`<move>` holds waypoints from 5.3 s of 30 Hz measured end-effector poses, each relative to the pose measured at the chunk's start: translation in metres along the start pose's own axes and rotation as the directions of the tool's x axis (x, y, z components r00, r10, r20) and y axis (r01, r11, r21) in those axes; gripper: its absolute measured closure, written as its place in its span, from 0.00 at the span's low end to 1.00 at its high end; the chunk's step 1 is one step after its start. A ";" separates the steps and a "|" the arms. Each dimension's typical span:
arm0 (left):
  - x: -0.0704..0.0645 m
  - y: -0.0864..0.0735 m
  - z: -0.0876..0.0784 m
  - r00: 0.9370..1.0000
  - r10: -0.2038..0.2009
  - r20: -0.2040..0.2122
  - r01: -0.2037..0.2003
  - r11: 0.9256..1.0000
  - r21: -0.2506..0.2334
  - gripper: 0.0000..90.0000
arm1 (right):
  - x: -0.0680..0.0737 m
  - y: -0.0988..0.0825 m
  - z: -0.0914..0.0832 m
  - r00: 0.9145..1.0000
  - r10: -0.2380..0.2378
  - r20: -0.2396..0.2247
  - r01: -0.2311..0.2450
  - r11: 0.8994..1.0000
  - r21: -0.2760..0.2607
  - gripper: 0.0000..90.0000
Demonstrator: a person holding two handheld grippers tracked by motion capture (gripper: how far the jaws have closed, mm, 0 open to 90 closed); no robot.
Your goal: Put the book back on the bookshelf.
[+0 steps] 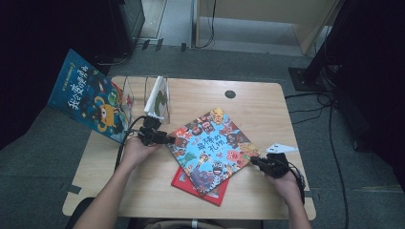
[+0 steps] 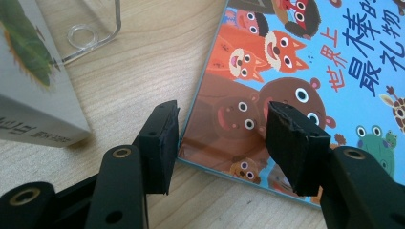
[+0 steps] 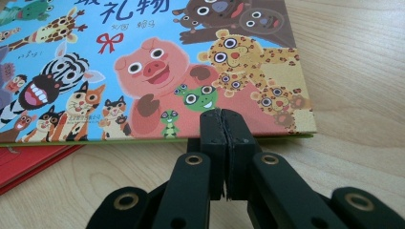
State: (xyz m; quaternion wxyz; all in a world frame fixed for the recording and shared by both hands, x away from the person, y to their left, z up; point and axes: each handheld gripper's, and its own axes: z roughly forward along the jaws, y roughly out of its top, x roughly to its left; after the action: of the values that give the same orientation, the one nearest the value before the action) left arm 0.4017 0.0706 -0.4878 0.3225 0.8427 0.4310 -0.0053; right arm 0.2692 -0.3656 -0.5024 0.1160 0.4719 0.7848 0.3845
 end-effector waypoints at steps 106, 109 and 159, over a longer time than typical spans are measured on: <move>-0.023 -0.043 -0.027 0.985 -0.167 0.036 0.165 0.985 0.059 0.55 | -0.007 0.042 0.044 1.000 0.009 0.016 -0.009 1.000 0.008 1.00; -0.020 -0.038 -0.023 0.984 -0.173 0.041 0.170 0.983 0.067 0.55 | -0.002 0.039 0.041 1.000 -0.002 0.005 0.002 1.000 0.009 1.00; -0.014 -0.013 -0.006 0.966 -0.254 0.045 0.246 0.959 0.139 0.55 | 0.020 0.029 0.042 0.996 -0.068 -0.054 0.070 0.997 0.024 1.00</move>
State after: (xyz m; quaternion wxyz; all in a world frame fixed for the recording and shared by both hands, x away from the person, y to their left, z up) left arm 0.3817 0.0693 -0.4858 0.2757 0.8005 0.5224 -0.1008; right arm 0.3007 -0.3208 -0.5068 0.1022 0.4356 0.8083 0.3827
